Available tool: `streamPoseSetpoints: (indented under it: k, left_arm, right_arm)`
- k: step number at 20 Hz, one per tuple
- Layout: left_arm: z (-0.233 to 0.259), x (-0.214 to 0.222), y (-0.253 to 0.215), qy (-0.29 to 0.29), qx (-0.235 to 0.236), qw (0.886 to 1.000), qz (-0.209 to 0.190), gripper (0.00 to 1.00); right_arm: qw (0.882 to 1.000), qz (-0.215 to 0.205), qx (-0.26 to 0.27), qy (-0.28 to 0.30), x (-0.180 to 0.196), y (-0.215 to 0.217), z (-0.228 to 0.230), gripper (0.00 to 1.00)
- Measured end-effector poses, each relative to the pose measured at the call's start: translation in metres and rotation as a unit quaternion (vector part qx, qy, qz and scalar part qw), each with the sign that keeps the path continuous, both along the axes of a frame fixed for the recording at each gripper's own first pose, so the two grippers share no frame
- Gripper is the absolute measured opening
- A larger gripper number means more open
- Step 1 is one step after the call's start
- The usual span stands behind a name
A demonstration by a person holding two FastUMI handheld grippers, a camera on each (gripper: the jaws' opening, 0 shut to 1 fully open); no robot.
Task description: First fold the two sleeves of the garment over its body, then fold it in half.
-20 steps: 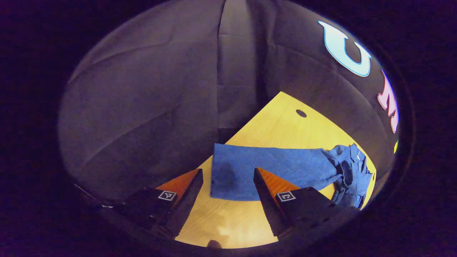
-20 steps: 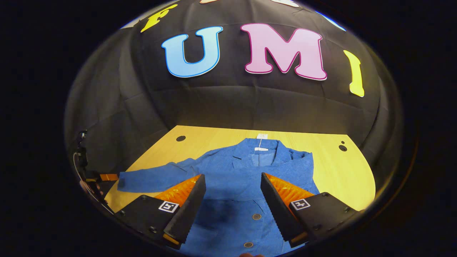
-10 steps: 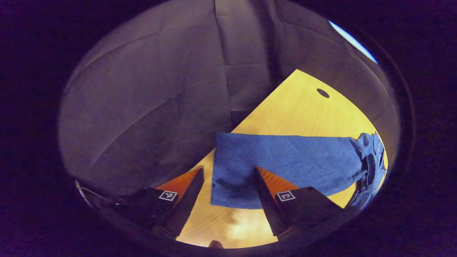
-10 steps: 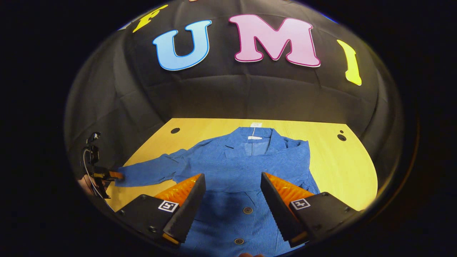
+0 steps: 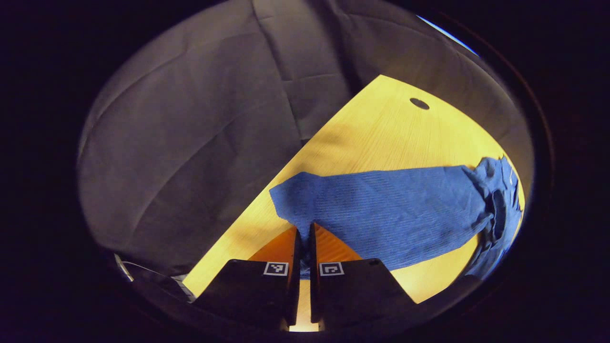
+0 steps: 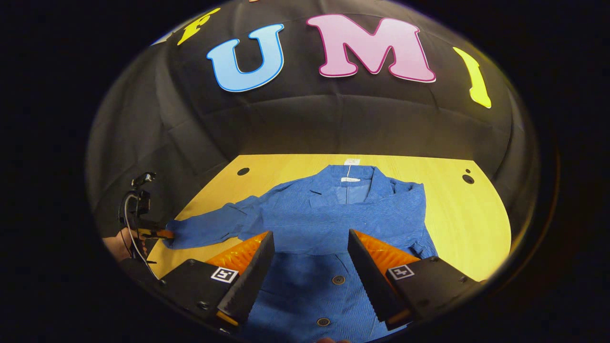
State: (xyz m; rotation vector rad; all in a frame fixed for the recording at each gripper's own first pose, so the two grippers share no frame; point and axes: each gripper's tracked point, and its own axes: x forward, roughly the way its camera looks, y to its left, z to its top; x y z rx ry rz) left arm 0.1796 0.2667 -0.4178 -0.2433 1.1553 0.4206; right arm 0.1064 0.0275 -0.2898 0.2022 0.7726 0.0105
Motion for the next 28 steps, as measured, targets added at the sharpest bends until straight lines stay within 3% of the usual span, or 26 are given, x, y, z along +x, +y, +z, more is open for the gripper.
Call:
streamPoseSetpoints:
  k: [1, 5, 8, 12, 15, 19, 22, 25, 28]
  left_arm:
    - [0.001, 0.003, -0.002, -0.007, -0.003, 1.000, -0.006, 0.00]
    - [0.000, 0.005, -0.007, -0.036, -0.058, 0.998, 0.015, 0.00]
    - [0.010, 0.002, -0.003, -0.058, -0.056, 0.996, 0.025, 0.00]
    - [0.065, 0.010, -0.015, -0.111, -0.057, 0.992, 0.002, 0.00]
    - [0.117, 0.034, -0.051, -0.169, -0.074, 0.982, -0.030, 0.00]
    - [0.189, 0.072, -0.150, -0.237, -0.110, 0.959, -0.113, 0.00]
    - [0.224, 0.087, -0.254, -0.262, -0.145, 0.935, -0.191, 0.00]
    - [0.208, 0.106, -0.350, -0.255, -0.151, 0.917, -0.267, 0.00]
    - [0.177, 0.116, -0.429, -0.226, -0.185, 0.900, -0.322, 0.00]
  right_arm:
    - [1.000, -0.001, 0.003, -0.002, 0.002, -0.002, 0.002, 0.98]
    - [1.000, -0.004, -0.002, -0.009, 0.003, -0.012, 0.007, 0.98]
    - [1.000, -0.005, -0.001, -0.007, 0.001, -0.015, 0.008, 0.98]
    - [1.000, -0.007, -0.006, -0.011, -0.002, -0.021, 0.011, 0.98]
    - [1.000, -0.017, -0.008, -0.017, -0.007, -0.035, 0.018, 0.98]
    - [0.999, -0.025, -0.022, -0.014, -0.022, -0.066, 0.022, 0.98]
    - [0.999, -0.043, -0.030, -0.012, -0.037, -0.097, 0.025, 0.98]
    - [0.997, -0.073, -0.035, -0.008, -0.055, -0.135, 0.027, 0.98]
    - [0.993, -0.104, -0.049, -0.006, -0.075, -0.172, 0.032, 0.98]
